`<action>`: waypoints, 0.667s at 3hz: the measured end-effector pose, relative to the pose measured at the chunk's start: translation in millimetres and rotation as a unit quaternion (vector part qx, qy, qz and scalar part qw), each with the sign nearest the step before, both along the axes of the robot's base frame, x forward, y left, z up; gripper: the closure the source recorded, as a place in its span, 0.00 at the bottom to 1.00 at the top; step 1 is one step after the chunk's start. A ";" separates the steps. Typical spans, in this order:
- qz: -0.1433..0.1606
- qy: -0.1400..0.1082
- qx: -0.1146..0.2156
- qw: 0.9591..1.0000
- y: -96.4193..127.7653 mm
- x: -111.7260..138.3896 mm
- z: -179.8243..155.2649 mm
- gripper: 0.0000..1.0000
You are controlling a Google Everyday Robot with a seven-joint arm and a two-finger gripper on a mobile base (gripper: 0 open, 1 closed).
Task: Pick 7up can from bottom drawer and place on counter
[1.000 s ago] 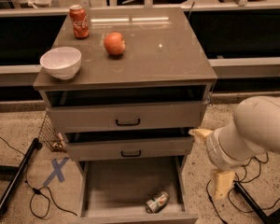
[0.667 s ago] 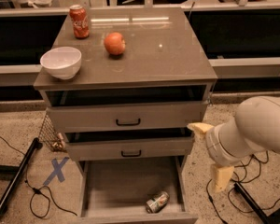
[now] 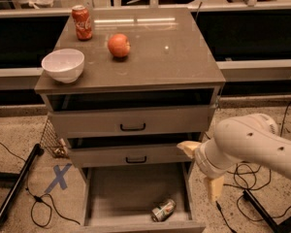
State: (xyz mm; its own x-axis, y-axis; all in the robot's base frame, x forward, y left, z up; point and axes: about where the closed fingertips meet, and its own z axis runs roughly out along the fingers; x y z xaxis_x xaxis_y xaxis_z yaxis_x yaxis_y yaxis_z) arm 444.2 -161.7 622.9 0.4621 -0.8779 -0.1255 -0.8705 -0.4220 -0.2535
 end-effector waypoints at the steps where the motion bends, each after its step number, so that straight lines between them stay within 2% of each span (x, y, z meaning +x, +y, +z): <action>1: 0.059 -0.029 0.037 0.997 17.8 19.1 -44.0 0.00; 2: 0.097 -0.032 0.037 0.994 19.9 16.0 -55.6 0.00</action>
Offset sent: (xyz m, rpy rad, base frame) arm 0.0178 0.0166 -0.0394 0.0670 -0.0513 0.0984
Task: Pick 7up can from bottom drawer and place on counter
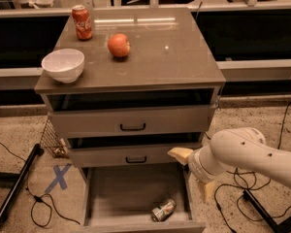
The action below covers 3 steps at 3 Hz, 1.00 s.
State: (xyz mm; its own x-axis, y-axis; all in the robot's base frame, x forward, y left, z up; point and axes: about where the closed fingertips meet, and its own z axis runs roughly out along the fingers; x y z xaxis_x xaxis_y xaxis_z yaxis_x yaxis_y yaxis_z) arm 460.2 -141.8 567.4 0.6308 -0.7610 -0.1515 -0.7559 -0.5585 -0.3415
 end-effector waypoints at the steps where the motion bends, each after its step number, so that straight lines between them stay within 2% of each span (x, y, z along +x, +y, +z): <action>1: 0.018 0.024 -0.033 0.999 1.0 12.5 -12.9 0.00; 2: 0.070 0.032 -0.067 0.995 18.1 34.7 -64.6 0.00; 3: 0.102 0.021 -0.092 0.990 31.4 48.8 -135.9 0.00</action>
Offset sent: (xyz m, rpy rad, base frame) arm 0.0834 0.0460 -0.1519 -0.2029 0.0202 0.2918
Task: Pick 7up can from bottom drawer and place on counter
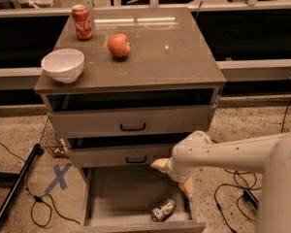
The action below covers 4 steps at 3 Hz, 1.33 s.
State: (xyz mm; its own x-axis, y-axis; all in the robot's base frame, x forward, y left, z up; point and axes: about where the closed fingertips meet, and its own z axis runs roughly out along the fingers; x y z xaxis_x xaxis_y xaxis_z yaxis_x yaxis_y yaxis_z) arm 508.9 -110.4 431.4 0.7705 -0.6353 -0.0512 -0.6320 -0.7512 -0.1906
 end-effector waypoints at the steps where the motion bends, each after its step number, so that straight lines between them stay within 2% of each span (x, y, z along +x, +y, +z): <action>1: 0.006 -0.026 -0.003 1.000 3.8 14.5 -7.2 0.00; 2: 0.020 0.006 -0.001 1.000 4.4 16.1 -25.3 0.00; 3: 0.029 0.045 0.002 0.999 10.0 27.4 -79.2 0.00; 4: 0.048 0.084 -0.001 0.995 19.5 20.4 -154.8 0.00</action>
Offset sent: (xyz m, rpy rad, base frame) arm 0.0230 0.0159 -0.0805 0.0478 0.1492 0.0860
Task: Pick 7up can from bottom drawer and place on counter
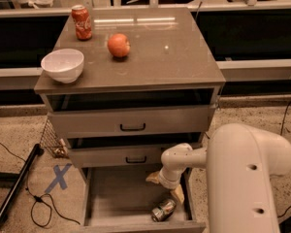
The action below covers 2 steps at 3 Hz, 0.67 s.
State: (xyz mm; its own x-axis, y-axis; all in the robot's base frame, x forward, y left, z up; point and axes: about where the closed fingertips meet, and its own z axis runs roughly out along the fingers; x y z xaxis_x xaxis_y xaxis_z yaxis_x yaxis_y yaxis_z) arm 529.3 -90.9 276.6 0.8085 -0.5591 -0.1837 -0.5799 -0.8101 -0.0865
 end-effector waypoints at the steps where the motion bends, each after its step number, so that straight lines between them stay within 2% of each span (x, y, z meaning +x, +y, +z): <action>1: 0.004 0.016 0.007 1.000 -2.3 -9.5 -49.5 0.00; 2: 0.007 0.018 0.012 1.000 -3.5 -15.2 -80.8 0.00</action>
Offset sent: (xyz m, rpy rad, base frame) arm -0.0177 -0.0059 -0.1151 0.0361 0.0301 0.0201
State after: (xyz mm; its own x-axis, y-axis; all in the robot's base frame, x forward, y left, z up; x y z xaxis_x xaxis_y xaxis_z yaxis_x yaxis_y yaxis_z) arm 514.1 -94.4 195.8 0.8092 -0.5425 -0.2256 -0.5713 -0.8162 -0.0862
